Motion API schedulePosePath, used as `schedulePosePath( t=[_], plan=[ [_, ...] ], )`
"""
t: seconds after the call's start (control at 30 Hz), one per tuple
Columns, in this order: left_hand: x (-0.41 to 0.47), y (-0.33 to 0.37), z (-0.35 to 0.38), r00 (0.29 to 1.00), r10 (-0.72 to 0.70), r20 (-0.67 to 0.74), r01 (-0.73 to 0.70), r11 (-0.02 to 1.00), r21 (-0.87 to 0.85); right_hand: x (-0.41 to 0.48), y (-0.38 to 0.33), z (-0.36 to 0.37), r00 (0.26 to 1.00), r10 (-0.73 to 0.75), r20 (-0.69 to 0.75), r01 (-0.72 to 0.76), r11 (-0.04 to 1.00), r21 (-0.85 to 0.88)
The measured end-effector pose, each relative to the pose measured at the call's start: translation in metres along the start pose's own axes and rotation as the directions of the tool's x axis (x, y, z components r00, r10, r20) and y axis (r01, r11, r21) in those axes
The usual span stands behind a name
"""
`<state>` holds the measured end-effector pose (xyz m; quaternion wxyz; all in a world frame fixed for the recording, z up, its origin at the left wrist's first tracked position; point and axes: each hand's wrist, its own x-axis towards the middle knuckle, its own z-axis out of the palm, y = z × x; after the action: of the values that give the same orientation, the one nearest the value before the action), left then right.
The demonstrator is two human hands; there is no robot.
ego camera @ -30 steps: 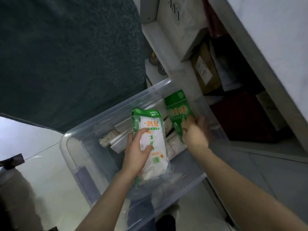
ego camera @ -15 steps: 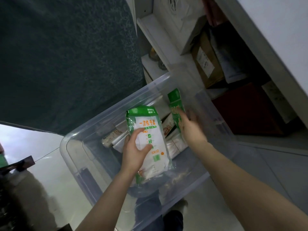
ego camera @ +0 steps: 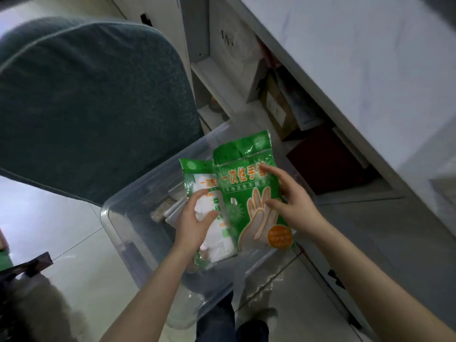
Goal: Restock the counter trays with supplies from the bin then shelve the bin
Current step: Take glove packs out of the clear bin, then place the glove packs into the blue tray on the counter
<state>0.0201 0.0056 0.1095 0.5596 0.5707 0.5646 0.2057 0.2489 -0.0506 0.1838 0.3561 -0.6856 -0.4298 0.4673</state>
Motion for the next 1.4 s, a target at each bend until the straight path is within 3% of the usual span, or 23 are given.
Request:
schedulePosePath(
  t=[0.17,0.37,0.57,0.77,0.97,1.13,1.4],
  plan=[
    [-0.038,0.043,-0.004,0.997,0.074,0.009,-0.073,0.994,-0.087,-0.043,-0.014,-0.008,0.996,0.089,0.027,-0.093,0.953,0.29],
    [-0.104,0.1,0.014,0.99,0.137,0.042,-0.124,0.965,-0.23,-0.116,-0.029,-0.018,0.995,0.059,-0.08,-0.024,0.923,0.384],
    [-0.17,0.16,0.058,0.938,0.304,0.166,-0.233,0.909,-0.344,-0.197,-0.049,-0.058,0.976,0.011,-0.215,0.074,0.921,0.382],
    [-0.223,0.216,0.117,0.871,0.447,0.204,-0.362,0.864,-0.349,-0.276,-0.06,-0.119,0.887,-0.002,-0.462,0.161,0.938,0.306],
    [-0.238,0.274,0.183,0.817,0.515,0.259,-0.395,0.828,-0.398,-0.327,-0.064,-0.191,0.841,-0.001,-0.542,0.18,0.943,0.279],
    [-0.217,0.331,0.239,0.726,0.585,0.361,-0.458,0.803,-0.381,-0.33,-0.065,-0.253,0.772,0.023,-0.635,0.17,0.956,0.241],
    [-0.138,0.404,0.335,0.643,0.568,0.514,-0.431,0.823,-0.37,-0.275,-0.06,-0.348,0.63,0.119,-0.767,0.15,0.951,0.271]
  ],
)
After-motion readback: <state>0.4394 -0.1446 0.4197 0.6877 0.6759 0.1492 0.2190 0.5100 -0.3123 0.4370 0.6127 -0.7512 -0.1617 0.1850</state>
